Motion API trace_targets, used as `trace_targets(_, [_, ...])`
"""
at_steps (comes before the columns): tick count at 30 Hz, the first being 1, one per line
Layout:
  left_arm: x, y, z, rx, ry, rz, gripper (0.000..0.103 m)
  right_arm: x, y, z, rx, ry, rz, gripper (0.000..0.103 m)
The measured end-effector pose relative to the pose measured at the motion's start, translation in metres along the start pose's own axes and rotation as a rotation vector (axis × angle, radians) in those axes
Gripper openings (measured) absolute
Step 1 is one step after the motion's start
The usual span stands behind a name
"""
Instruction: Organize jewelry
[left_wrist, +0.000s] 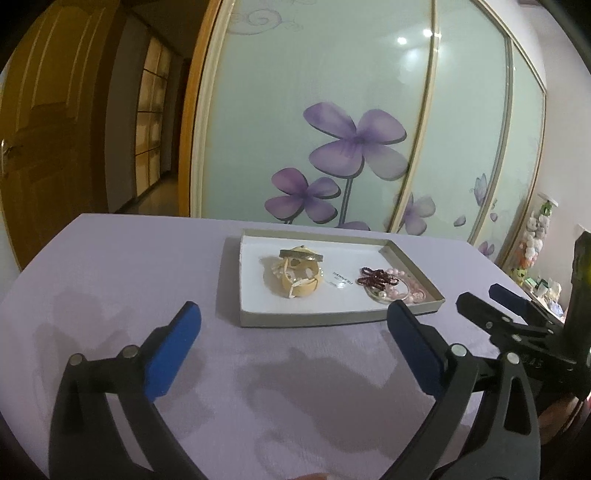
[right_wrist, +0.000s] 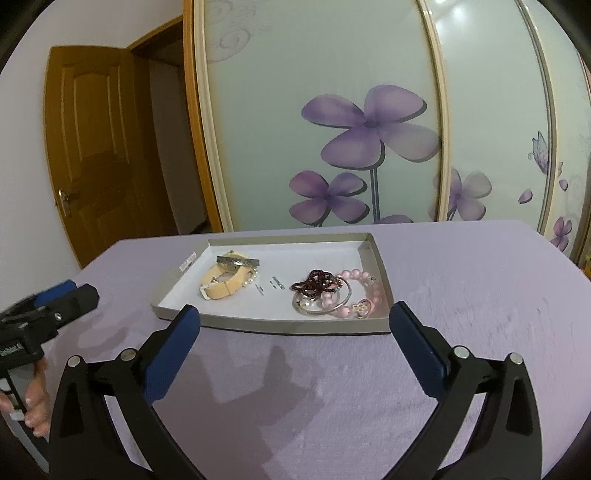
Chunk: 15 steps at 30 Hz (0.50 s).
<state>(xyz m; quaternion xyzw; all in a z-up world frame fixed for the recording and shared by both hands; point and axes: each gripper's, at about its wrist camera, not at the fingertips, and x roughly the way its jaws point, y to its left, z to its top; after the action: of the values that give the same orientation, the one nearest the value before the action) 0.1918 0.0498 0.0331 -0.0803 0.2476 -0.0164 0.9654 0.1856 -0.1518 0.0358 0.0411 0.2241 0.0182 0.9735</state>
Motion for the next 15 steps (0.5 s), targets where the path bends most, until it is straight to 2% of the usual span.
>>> trace_targets(7, [-0.009, 0.004, -0.003, -0.013, -0.04, -0.005, 0.101, -0.006, 0.004, 0.001, -0.02, -0.031, 0.007, 0.102])
trace_targets(15, [-0.011, -0.006, -0.009, 0.028, -0.058, -0.002, 0.101, -0.01, 0.008, -0.002, -0.035, -0.049, 0.008, 0.102])
